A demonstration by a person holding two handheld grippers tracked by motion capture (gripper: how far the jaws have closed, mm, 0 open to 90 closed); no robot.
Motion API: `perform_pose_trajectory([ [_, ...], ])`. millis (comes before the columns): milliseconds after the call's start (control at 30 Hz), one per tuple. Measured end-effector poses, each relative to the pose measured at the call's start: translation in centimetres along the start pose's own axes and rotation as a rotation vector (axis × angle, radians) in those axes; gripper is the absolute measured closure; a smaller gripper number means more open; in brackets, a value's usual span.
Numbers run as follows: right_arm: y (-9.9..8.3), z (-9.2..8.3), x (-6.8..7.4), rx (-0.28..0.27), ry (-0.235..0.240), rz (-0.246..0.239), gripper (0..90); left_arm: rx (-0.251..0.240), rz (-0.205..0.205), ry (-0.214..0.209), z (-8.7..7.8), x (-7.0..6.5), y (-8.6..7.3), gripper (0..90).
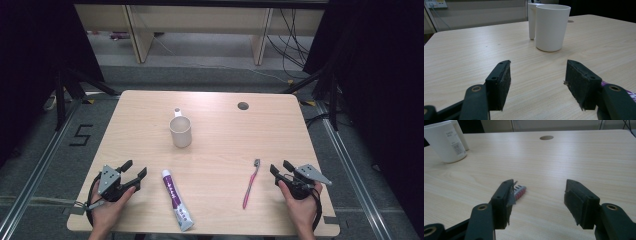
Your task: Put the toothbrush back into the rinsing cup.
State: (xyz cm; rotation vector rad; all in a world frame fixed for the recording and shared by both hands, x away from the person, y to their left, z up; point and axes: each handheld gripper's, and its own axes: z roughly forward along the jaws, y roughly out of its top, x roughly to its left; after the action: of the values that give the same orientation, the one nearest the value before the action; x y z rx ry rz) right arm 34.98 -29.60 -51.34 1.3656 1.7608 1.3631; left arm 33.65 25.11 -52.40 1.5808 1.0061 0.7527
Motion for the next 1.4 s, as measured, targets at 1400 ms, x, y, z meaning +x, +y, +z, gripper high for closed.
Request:
perform_pose_trajectory([
  [1400, 7.7, 4.5, 3.3, 0.989, -0.093, 0.211, 65.6, 0.05, -0.007, 0.021, 0.4, -0.2, 0.2, 32.6],
])
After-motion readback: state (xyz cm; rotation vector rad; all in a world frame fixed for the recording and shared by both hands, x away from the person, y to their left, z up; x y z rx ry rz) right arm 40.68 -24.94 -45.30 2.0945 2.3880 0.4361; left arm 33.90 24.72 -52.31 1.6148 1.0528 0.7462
